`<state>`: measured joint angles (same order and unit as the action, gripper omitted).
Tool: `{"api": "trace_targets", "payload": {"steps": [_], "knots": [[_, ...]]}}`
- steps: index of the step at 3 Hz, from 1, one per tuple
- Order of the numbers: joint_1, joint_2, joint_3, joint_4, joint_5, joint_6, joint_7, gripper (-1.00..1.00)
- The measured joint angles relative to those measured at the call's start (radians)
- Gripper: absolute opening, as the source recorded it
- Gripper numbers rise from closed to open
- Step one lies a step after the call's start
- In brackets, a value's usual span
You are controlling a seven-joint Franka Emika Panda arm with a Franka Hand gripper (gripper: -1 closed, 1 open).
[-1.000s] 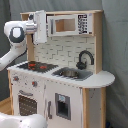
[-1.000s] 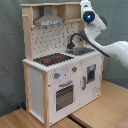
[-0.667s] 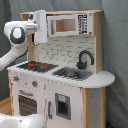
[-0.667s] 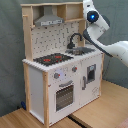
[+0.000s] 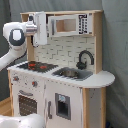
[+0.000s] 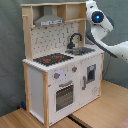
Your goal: Play with the kitchen
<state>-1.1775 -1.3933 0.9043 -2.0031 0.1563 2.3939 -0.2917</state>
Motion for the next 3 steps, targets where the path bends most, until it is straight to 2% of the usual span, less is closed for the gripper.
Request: {"api": "trace_targets", "payload": {"steps": [1, 2, 3], "knots": [[0.001, 0.0, 0.001, 0.0, 0.0, 0.002, 0.0, 1.0], [0.003, 0.0, 0.035, 0.008, 0.021, 0.077, -0.002, 1.0], [0.02, 0.001, 0.082, 0.079, 0.072, 0.082, -0.031, 1.0]]}}
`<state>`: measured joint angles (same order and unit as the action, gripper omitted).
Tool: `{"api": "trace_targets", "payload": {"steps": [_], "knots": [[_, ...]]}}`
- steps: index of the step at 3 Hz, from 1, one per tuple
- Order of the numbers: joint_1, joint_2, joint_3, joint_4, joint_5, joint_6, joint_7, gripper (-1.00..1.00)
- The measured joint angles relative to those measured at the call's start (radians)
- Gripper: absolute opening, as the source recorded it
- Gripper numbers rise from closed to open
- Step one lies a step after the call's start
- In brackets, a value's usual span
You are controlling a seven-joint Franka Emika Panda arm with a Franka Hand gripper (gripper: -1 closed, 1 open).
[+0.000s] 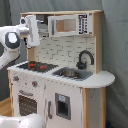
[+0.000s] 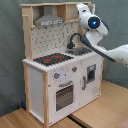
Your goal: Play with the kitchen
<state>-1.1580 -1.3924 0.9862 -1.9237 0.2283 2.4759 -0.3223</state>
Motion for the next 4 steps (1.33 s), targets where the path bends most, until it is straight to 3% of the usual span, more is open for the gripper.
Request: {"api": "trace_targets", "payload": {"steps": [2, 3, 4], "knots": [[0.0, 0.011, 0.082, 0.036, 0.186, -0.013, 0.001, 1.0], [0.0, 0.037, 0.113, 0.036, 0.262, -0.067, 0.001, 1.0], [-0.001, 0.066, 0.128, 0.032, 0.296, -0.156, 0.0, 1.0]]}}
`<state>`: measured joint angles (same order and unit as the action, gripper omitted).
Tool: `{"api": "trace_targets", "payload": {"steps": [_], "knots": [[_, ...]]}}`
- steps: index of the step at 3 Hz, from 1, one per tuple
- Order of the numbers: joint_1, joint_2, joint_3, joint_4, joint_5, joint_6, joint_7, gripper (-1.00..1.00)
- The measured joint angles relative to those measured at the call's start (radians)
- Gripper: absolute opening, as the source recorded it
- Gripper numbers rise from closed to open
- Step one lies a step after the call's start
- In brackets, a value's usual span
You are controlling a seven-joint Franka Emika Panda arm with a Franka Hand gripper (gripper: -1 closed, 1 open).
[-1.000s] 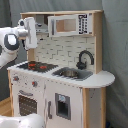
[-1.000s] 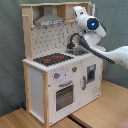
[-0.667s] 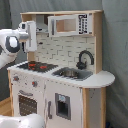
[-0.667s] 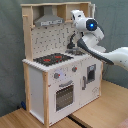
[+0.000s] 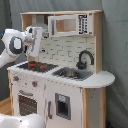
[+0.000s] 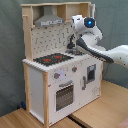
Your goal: Play with the kitchen
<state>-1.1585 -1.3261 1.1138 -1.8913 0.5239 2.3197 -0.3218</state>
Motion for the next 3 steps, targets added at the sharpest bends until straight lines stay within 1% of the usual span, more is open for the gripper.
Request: {"api": "trace_targets", "payload": {"steps": [1, 2, 3], "knots": [[0.0, 0.038, 0.013, -0.003, 0.029, -0.088, -0.001, 1.0], [-0.004, 0.09, 0.036, -0.003, 0.046, -0.169, -0.001, 1.0], [-0.019, 0.16, 0.059, -0.005, 0.047, -0.242, 0.0, 1.0]]}}
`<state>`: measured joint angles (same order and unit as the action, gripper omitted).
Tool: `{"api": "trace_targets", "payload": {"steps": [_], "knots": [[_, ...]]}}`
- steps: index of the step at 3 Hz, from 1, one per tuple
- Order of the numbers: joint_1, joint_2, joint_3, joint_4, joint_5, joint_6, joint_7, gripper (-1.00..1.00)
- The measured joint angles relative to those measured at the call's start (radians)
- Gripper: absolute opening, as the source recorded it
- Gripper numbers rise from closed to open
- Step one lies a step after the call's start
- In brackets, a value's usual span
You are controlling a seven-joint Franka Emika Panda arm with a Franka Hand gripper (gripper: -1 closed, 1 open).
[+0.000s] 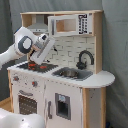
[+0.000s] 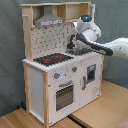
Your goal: Play with the kitchen
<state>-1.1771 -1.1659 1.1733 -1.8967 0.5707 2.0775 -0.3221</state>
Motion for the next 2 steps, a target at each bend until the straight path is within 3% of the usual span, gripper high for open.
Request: {"api": "trace_targets", "payload": {"steps": [2], "knots": [[-0.075, 0.146, 0.067, -0.01, 0.002, -0.107, 0.01, 1.0]]}}
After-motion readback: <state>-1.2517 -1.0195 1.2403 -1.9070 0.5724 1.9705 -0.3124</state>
